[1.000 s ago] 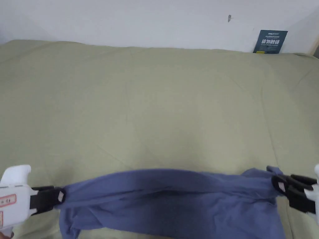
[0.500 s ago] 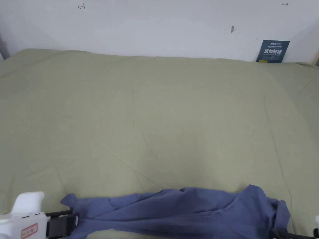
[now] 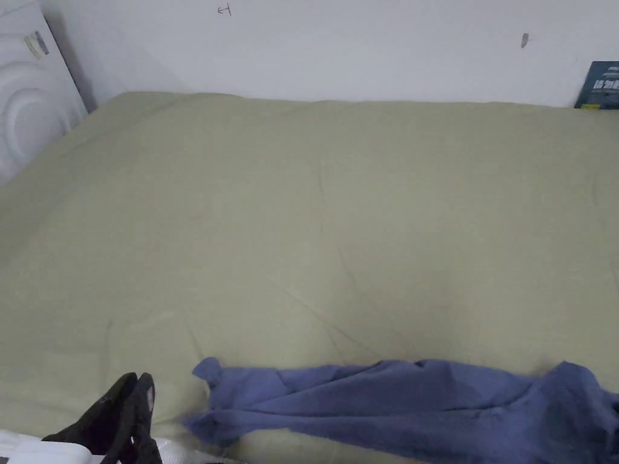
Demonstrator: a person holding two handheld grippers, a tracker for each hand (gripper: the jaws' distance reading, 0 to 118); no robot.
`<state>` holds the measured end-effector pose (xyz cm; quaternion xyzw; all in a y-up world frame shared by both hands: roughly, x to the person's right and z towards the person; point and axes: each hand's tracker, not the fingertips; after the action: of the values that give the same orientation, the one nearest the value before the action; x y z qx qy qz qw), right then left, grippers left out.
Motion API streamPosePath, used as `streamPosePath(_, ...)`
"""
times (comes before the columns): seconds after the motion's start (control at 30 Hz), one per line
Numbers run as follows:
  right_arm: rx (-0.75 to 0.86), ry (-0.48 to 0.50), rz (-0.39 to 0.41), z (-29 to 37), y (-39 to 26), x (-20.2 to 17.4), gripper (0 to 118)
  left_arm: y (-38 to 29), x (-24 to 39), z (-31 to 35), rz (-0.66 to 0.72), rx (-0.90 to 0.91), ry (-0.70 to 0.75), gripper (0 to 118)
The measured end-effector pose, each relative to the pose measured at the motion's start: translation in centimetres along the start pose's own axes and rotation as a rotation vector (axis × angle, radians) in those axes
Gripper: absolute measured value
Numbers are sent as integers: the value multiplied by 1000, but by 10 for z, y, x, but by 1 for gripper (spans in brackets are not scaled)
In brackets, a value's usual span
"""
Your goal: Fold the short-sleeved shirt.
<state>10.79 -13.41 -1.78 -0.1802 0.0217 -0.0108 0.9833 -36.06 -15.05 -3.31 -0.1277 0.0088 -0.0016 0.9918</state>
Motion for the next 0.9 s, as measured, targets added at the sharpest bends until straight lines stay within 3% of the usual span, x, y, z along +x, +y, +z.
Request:
streamPosePath(0.2,-10,52,-3,1,4,-3,8,3,-14,-16,54,-81,-20,13)
streamPosePath(0.3,-20,74,-5,0,3,-3,8,0,-48,-57,264,-310,-119,13)
streamPosePath(0.4,-33,91,-11,-1,3,-6,8,-26,-90,-114,590,-633,-363,13)
streamPosePath(0.47,-41,104,-16,-2,3,-9,8,-45,-108,-144,678,-696,-451,13)
streamPosePath(0.53,-45,109,-6,-3,4,-13,8,-61,-118,-169,666,-722,-429,13)
streamPosePath(0.63,-57,119,-3,-4,5,-17,8,-78,-133,-199,832,-698,-504,13)
streamPosePath(0.7,-64,121,-6,-5,5,-20,8,-93,-140,-219,934,-666,-637,15)
streamPosePath(0.73,-67,122,-9,-6,5,-21,8,-99,-141,-227,981,-655,-669,30)
streamPosePath(0.8,-76,118,-13,-8,7,-24,8,-111,-139,-237,1007,-665,-714,85)
streamPosePath(0.83,-81,117,-17,-9,7,-25,8,-117,-136,-242,1013,-682,-754,92)
streamPosePath(0.9,-87,114,-24,-11,9,-26,8,-126,-126,-247,979,-753,-754,92)
